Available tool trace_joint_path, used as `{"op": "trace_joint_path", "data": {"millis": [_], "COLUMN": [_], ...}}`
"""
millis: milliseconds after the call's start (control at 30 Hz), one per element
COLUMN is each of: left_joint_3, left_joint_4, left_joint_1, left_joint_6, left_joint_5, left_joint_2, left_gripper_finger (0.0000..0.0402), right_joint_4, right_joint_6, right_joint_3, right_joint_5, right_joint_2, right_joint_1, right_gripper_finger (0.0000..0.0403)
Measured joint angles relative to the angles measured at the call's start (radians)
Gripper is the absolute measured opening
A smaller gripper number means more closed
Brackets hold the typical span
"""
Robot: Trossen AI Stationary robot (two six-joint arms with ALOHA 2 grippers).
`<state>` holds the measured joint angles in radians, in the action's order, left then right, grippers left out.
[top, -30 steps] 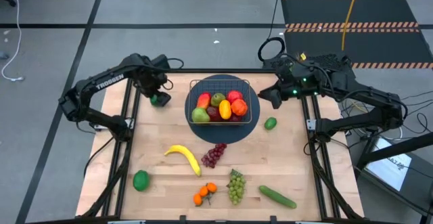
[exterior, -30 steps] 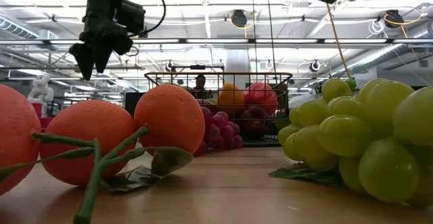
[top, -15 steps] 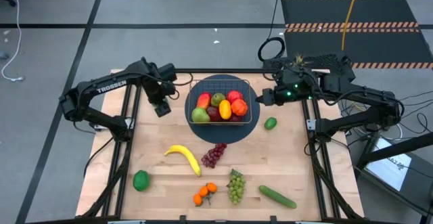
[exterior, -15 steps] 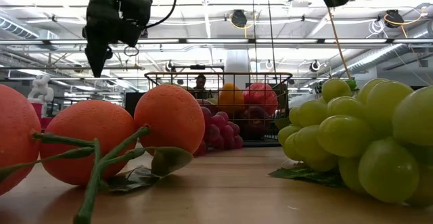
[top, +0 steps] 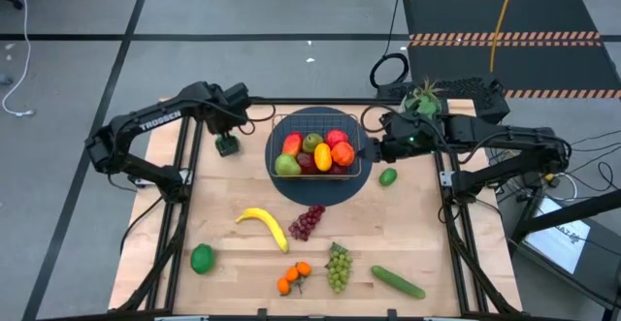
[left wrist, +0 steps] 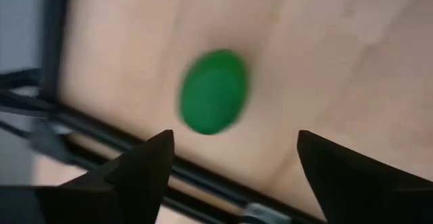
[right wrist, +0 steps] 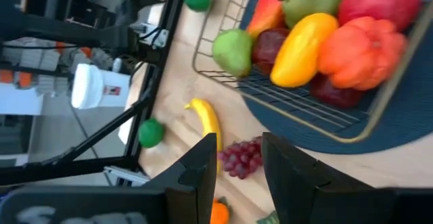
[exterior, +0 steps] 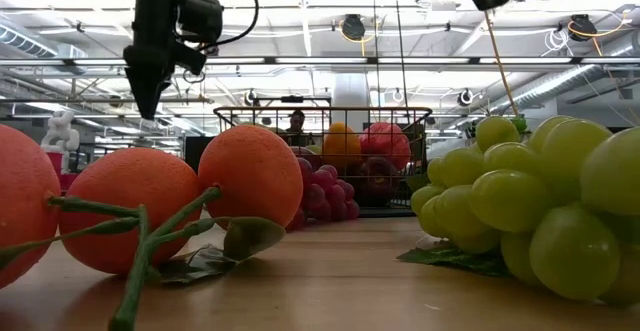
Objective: Build produce basket
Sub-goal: Put the top left green lime into the wire basket
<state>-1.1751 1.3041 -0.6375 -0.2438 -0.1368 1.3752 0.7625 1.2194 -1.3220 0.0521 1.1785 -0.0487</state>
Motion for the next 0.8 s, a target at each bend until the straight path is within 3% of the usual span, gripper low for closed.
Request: {"op": "trace_joint_path", "data": {"millis": [300,800], "left_joint_3": [0.024,0.199], "left_joint_4": [-0.081,-0.091], "left_joint_1": [-0.049,-0.048], "left_joint_6": [-0.069,-0.137], "left_joint_5": [-0.03,-0.034], "left_joint_2": [0.037,0.047], "left_gripper_finger": [0.0395,0.0399], "right_joint_4": [-0.042,-0.052], "right_joint_6": [0.0,0.0], "right_joint_3": [0.0,0.0], "right_joint_5": [0.005,0.032], "right_joint_2": [0.015,0.015], "right_joint_1": [0.012,0.011], "right_gripper_finger": [0.011,0.011]}}
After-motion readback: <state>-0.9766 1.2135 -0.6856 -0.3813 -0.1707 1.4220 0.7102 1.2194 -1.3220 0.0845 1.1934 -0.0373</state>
